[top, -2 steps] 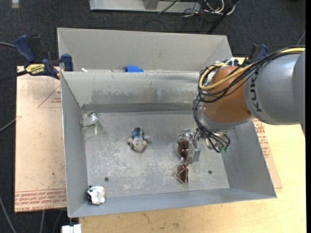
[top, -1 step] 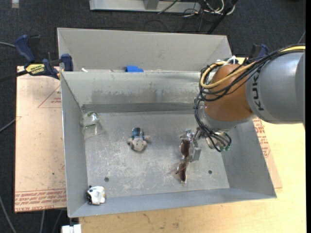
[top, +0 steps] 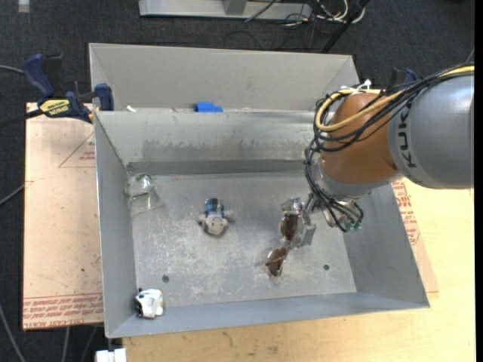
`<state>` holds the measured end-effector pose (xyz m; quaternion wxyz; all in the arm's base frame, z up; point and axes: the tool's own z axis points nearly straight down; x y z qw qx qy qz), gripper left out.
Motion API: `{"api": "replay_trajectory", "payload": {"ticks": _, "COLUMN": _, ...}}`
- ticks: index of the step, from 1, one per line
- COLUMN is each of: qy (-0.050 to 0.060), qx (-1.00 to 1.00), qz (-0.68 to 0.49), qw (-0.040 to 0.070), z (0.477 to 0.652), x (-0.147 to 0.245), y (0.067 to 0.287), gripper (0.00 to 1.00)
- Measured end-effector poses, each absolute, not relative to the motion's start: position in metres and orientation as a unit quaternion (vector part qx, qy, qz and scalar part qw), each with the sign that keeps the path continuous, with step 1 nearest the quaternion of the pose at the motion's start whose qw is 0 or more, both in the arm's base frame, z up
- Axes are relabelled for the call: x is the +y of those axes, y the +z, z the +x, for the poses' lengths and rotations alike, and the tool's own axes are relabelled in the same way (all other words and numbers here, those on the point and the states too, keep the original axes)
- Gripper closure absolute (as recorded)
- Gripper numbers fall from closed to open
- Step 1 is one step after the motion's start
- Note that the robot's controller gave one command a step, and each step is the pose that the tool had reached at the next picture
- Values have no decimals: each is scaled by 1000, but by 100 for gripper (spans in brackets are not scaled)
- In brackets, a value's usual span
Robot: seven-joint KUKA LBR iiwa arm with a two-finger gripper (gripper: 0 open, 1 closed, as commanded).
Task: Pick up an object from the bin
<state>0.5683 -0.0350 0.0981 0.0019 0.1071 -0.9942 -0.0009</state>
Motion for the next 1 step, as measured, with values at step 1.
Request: {"api": "replay_trajectory", "payload": {"ticks": 1, "qy": 0, "qx": -994, "qz": 107, "qw": -1, "z": 570, "x": -35, "y": 114, "gripper": 100}}
